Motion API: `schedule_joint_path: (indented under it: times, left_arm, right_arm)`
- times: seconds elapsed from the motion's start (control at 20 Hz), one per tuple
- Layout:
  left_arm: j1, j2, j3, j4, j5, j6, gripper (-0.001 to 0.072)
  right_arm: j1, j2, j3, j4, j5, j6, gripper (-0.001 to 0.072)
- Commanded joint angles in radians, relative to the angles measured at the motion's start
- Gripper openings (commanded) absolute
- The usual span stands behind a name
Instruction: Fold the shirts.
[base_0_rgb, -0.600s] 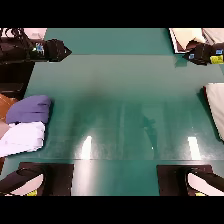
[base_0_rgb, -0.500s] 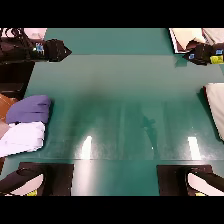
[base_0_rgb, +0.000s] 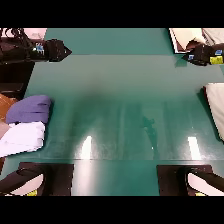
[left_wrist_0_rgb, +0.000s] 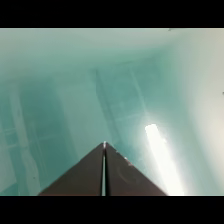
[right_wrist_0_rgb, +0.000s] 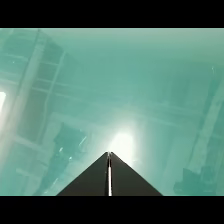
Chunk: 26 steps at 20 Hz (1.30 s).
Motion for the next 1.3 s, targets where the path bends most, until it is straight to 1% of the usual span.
schedule_joint_path:
  times: [0.0,0.05,0.1,0.2,0.25,0.3,0.35,0.45,0.5,0.6,0.7,0.8,0.85,0.95,1.0,1.05,1.1,1.15,1.25]
  left_arm:
    - [0.000,0.000,0.000,0.003,0.055,0.002,0.0025]
    - [0.002,0.001,0.002,0.031,0.084,0.002,0.0025]
    - [0.011,0.002,0.012,0.074,0.063,0.002,0.0025]
    - [0.045,0.010,0.021,0.236,-0.047,0.000,0.0030]
    - [0.060,0.011,0.018,0.315,-0.117,-0.001,0.0261]
    - [0.080,0.011,0.008,0.393,-0.184,-0.019,0.0618]
    - [0.101,0.011,-0.012,0.467,-0.230,-0.046,0.0657]
    - [0.146,0.010,-0.089,0.586,-0.249,-0.055,0.0659]
    - [0.171,0.010,-0.142,0.615,-0.237,-0.060,0.0659]
    - [0.226,0.010,-0.276,0.622,-0.164,-0.064,0.0660]
    - [0.273,0.004,-0.410,0.623,-0.068,-0.078,0.0658]
    - [0.313,0.004,-0.513,0.623,0.022,-0.136,0.0658]
    - [0.327,0.004,-0.552,0.623,0.062,-0.143,0.0658]
    - [0.330,0.004,-0.587,0.634,0.096,-0.142,0.0654]
    - [0.330,0.004,-0.588,0.634,0.095,-0.140,0.0480]
    - [0.330,0.005,-0.588,0.634,0.095,-0.138,0.0253]
    - [0.330,0.005,-0.588,0.634,0.095,-0.138,0.0092]
    - [0.330,0.006,-0.581,0.632,0.084,-0.139,0.0025]
    - [0.330,0.014,-0.523,0.629,0.030,-0.140,0.0024]
  right_arm:
    - [0.001,0.000,0.000,0.000,0.019,0.000,0.0016]
    - [0.001,0.000,0.000,0.000,0.022,0.000,0.0017]
    - [0.001,0.000,0.000,0.000,0.024,0.000,0.0016]
    - [0.001,0.000,0.000,0.001,0.028,0.000,0.0016]
    - [0.001,0.000,0.000,0.000,0.033,0.000,0.0017]
    - [0.001,0.000,0.000,-0.001,0.036,0.000,0.0017]
    - [0.001,0.000,0.000,0.000,0.035,0.000,0.0016]
    - [0.001,0.000,0.000,0.000,0.032,0.000,0.0017]
    - [0.001,0.000,0.000,0.000,0.033,0.000,0.0016]
    - [0.001,0.000,0.000,0.000,0.034,0.000,0.0017]
    - [0.001,0.000,0.000,0.000,0.034,0.000,0.0016]
    - [0.001,0.000,0.000,0.000,0.037,0.001,0.0017]
    - [0.001,0.000,0.000,0.000,0.037,0.000,0.0016]
    - [0.001,0.000,0.000,0.000,0.035,0.000,0.0016]
    - [0.001,0.000,0.000,0.000,0.034,0.001,0.0017]
    - [0.001,0.000,0.000,0.000,0.032,0.000,0.0016]
    - [0.001,0.000,0.000,0.000,0.032,0.001,0.0017]
    - [0.001,0.000,0.000,0.000,0.032,0.001,0.0017]
    - [0.001,0.000,0.001,0.001,0.028,0.000,0.0016]
